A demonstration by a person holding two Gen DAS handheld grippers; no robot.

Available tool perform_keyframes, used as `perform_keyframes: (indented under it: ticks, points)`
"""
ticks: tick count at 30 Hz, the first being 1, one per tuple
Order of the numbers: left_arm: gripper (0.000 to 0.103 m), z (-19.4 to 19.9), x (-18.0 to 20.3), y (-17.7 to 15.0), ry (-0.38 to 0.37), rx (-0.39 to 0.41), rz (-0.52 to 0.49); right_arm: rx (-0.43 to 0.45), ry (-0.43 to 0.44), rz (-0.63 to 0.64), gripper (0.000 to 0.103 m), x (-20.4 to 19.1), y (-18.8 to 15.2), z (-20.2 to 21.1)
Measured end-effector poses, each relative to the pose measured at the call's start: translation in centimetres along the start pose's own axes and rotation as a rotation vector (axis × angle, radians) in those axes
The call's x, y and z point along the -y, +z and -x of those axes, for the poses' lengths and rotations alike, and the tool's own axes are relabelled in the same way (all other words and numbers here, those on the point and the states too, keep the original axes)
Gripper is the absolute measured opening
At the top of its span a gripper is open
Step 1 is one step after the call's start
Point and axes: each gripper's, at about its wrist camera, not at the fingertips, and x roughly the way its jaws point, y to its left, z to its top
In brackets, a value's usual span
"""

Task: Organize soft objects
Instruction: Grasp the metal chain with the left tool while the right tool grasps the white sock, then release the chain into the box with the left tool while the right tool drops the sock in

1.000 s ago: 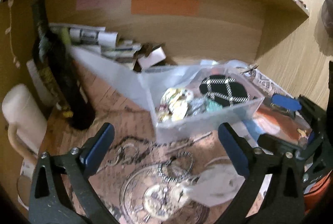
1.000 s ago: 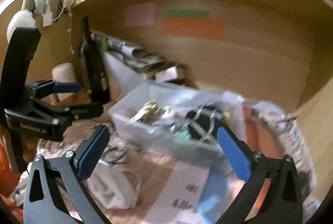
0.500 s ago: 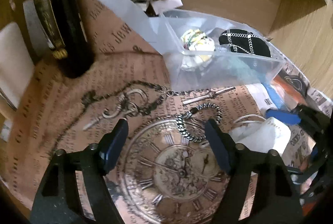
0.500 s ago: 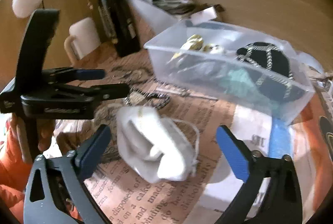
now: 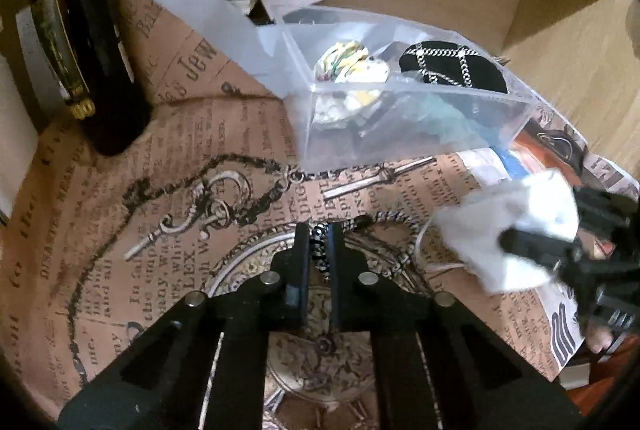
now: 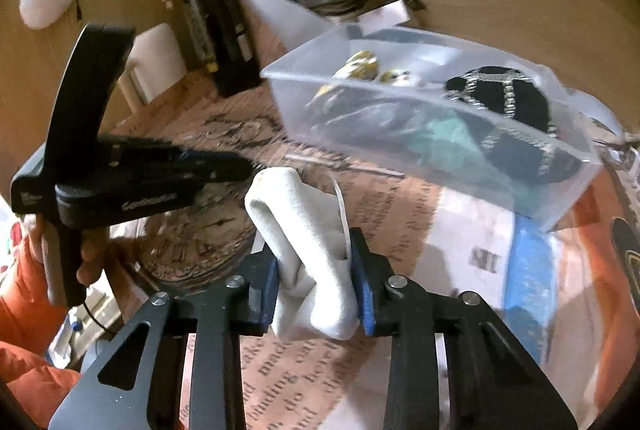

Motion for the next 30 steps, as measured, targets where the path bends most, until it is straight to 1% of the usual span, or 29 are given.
perform_keyframes:
  ticks: [5,8,13,20,26,30]
  points:
    - [0.007,1.7,0.9,0.7,0.015,0.05,-0.034,0.076,-0.038,-0.039,0.028,1.7,0.9,2.2]
    - [0.007,2.9,1.4,1.6,0.011,0.094,-0.047,0.128,-0.066,-0.05,0.028,2.5,1.5,3.8]
    - [0.007,4.7,1.9,3.4,0.0,0.168,-0.048,0.219,-0.11,-0.056,0.028,3.4,2.7,6.2]
    - [0.007,6.2,2.6,6.4,-0.001,0.265,-0.035,0.313,-0.166,-0.07,0.028,4.4,5.0,7.6]
    - [0.007,5.7,3.2,8.5,0.01,0.286,-0.035,0.358,-0.207,-0.067,0.028,5.3,6.7,7.8]
    - [0.007,4.6,3.7,9.3,0.014,0.28,-0.035,0.361,-0.225,-0.053,0.028,5.7,7.8,6.9]
